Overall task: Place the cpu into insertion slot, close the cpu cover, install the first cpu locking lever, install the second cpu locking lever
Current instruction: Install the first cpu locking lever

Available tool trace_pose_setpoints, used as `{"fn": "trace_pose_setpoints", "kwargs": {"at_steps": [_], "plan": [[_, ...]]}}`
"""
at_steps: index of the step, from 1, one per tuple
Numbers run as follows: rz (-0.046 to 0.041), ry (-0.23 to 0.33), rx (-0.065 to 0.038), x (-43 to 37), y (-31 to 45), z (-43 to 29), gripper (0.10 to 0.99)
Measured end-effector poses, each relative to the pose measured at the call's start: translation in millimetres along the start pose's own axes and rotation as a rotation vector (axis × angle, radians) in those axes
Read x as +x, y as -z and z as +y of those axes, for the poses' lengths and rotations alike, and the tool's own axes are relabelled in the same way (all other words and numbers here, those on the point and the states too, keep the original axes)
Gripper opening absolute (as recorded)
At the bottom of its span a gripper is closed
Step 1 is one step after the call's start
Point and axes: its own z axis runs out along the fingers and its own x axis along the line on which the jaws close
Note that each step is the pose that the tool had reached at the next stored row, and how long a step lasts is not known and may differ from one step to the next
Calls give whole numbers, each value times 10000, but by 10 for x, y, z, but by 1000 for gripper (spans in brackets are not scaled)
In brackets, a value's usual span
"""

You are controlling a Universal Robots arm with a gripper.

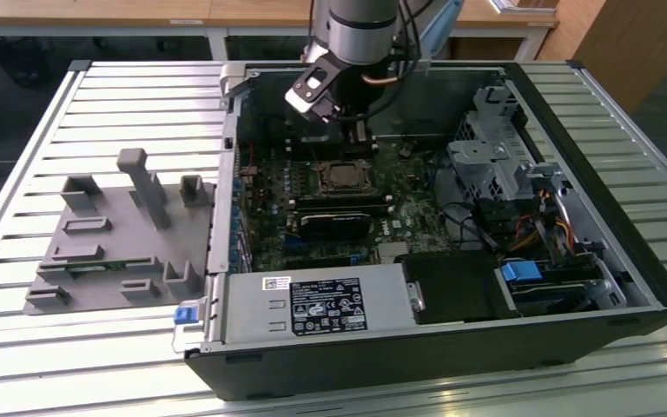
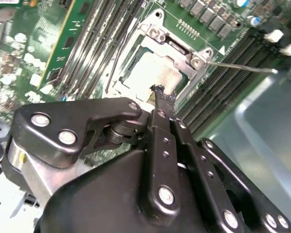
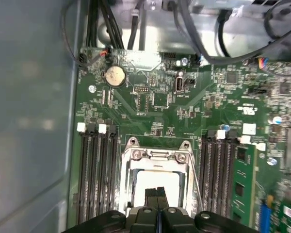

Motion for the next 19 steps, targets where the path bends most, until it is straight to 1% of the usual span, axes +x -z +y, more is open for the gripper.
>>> {"fn": "trace_pose_setpoints", "kwargs": {"at_steps": [4,5,6,7,15,19], "plan": [[-1,1,1,-1,181,3,106],[-1,1,1,-1,202,4,106],[0,19,0,-1,204,4,106],[3,151,-1,-1,203,4,106],[26,1605,-6,-1,195,3,106],[35,2203,-9,-1,193,3,106]]}}
